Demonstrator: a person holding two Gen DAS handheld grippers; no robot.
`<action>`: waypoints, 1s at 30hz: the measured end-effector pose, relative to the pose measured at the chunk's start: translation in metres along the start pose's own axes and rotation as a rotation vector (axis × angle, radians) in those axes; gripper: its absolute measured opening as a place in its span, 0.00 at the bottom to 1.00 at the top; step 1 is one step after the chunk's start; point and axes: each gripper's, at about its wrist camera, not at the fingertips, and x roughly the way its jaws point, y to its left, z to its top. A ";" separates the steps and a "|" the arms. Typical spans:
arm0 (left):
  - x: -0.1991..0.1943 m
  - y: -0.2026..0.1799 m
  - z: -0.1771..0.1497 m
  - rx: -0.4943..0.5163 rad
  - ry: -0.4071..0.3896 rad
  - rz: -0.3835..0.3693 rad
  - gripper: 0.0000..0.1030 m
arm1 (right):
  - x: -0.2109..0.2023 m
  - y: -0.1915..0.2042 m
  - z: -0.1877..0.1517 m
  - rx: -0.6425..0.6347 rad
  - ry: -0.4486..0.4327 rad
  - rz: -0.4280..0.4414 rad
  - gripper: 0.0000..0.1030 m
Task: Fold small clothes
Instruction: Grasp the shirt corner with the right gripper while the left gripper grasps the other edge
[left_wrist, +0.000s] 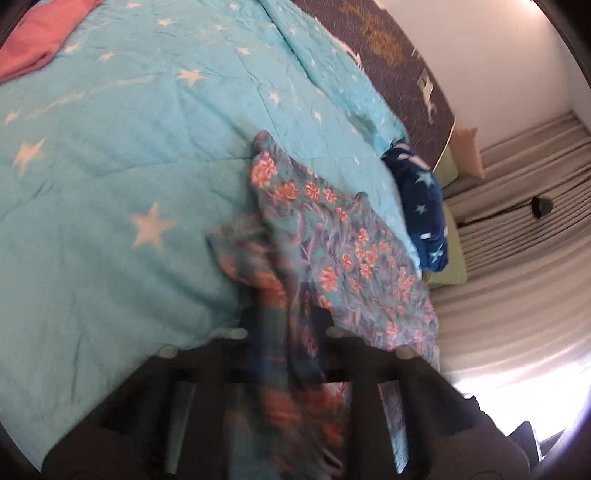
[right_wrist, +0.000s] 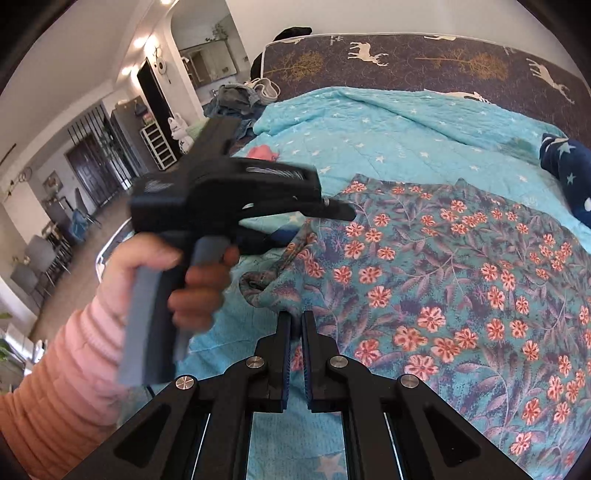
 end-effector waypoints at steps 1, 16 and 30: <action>0.001 -0.005 0.002 0.005 -0.003 0.009 0.12 | -0.002 0.000 0.000 0.003 -0.006 0.007 0.04; 0.009 -0.171 -0.015 0.392 0.003 0.074 0.11 | -0.095 -0.058 -0.021 0.145 -0.176 0.046 0.07; 0.088 -0.264 -0.057 0.515 0.300 0.321 0.11 | -0.106 -0.086 -0.056 0.312 -0.191 0.152 0.56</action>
